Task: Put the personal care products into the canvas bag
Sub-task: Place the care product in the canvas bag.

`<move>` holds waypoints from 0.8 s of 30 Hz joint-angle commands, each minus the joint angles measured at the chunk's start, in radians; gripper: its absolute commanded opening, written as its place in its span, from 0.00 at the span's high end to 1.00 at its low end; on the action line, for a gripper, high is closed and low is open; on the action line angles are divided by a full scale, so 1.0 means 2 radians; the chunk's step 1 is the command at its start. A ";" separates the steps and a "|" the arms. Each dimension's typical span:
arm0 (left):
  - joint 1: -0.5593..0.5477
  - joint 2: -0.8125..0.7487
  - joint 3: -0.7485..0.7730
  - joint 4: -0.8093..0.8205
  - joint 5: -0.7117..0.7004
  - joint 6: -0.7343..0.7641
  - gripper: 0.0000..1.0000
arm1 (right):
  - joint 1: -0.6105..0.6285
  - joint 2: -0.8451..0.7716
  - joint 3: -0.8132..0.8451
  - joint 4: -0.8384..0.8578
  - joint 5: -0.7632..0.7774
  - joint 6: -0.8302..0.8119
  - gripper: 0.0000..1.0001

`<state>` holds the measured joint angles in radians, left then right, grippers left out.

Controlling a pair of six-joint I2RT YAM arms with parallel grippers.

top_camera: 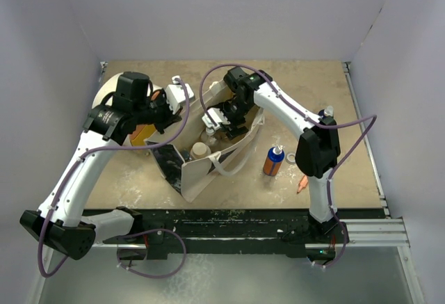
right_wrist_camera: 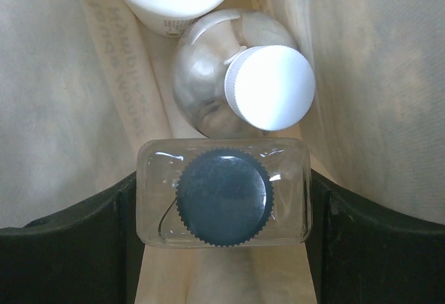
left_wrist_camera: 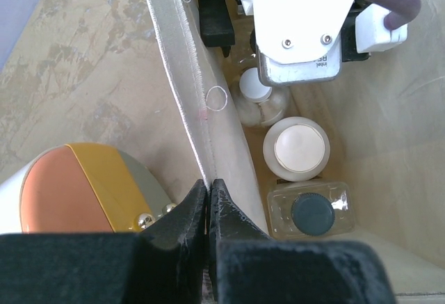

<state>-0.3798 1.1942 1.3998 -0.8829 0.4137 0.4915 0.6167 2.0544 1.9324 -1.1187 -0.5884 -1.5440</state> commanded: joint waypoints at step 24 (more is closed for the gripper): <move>0.005 -0.023 -0.010 -0.002 0.004 0.008 0.96 | 0.008 -0.041 0.003 0.020 -0.014 0.062 0.26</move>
<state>-0.3798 1.1744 1.3918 -0.8841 0.4141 0.4934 0.6243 2.0457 1.9217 -1.0710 -0.5701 -1.4483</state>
